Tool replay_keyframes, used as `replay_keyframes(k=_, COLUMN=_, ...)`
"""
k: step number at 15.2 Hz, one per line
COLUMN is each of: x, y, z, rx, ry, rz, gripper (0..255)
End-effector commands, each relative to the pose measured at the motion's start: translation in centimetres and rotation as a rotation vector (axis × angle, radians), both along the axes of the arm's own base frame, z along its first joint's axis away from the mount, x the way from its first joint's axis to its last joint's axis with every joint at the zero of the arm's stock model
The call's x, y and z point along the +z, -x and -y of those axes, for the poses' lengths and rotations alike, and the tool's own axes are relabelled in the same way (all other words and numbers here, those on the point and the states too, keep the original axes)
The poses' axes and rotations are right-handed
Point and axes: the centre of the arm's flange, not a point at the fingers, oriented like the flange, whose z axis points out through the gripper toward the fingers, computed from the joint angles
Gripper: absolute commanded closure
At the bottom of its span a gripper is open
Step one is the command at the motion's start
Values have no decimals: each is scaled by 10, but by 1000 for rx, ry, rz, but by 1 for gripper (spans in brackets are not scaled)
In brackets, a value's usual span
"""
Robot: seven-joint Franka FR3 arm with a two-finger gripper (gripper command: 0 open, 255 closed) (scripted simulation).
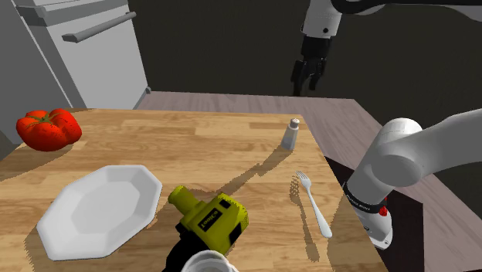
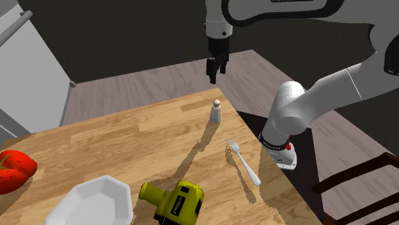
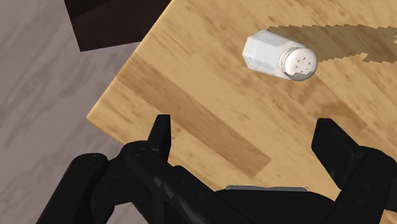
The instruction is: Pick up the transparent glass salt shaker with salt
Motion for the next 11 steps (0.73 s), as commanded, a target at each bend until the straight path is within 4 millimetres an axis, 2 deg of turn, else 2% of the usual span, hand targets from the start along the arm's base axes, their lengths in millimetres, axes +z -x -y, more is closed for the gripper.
replay_keyframes(k=1, x=0, y=0, z=0, rx=0, ry=0, rz=0, gripper=0)
replay_keyframes(k=7, x=-41, y=39, z=-63, rx=114, ry=-5, rz=100, gripper=0)
replay_keyframes(k=11, x=-59, y=41, z=-66, rx=121, ry=-5, rz=106, gripper=0)
